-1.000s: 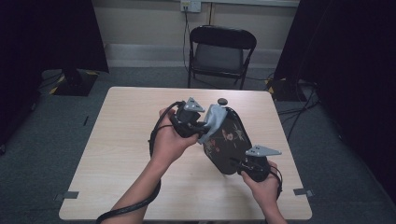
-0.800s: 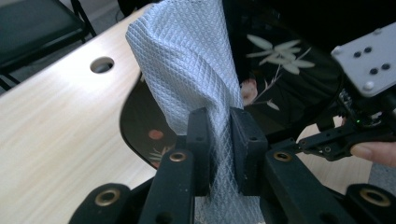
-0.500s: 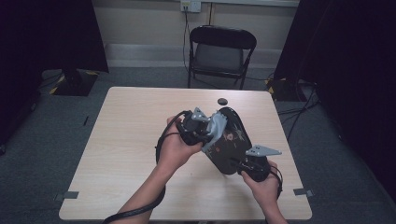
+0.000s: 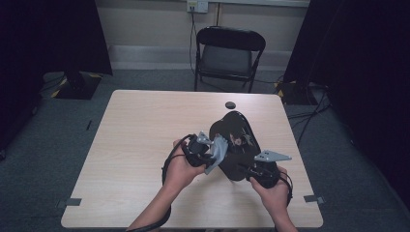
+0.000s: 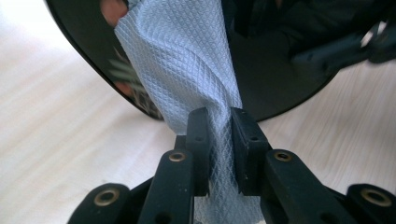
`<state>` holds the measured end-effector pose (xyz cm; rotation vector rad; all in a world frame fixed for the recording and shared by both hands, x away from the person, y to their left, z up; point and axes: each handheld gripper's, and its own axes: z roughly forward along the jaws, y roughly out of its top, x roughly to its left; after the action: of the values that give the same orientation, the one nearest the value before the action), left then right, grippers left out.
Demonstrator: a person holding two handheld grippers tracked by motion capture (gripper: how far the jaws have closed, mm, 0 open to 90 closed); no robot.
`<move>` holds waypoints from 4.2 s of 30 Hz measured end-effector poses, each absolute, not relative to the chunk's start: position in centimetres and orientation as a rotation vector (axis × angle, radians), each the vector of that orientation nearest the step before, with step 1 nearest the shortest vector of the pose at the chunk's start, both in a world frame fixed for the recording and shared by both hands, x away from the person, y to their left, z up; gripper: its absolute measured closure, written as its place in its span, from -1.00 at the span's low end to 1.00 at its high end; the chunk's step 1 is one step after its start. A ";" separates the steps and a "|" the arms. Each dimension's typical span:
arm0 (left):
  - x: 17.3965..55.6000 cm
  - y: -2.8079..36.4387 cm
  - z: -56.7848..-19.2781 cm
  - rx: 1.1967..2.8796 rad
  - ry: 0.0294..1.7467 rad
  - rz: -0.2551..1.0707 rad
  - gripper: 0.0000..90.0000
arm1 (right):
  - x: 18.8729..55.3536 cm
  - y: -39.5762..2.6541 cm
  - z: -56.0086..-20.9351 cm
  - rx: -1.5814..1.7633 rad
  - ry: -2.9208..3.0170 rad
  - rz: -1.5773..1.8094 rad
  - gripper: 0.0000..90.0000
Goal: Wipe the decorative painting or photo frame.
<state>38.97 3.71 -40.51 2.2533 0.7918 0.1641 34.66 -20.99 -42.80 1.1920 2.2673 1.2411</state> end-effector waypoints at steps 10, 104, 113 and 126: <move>38.4 4.1 -44.4 2.306 0.847 0.103 0.74 | 34.7 -21.0 -42.8 1.191 2.268 1.240 0.74; 39.2 5.0 -45.2 2.396 0.880 0.116 0.75 | 35.2 -20.0 -42.8 1.214 2.253 1.234 0.74; 39.1 7.0 -45.6 2.403 0.951 0.169 0.72 | 35.2 -20.0 -42.8 1.210 2.256 1.235 0.74; 38.6 8.0 -36.6 2.288 0.843 0.283 0.77 | 35.4 -19.9 -42.8 1.209 2.255 1.235 0.74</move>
<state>38.62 8.04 -36.64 2.2876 0.8430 0.2835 35.38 -19.89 -42.80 1.2092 2.2549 1.2353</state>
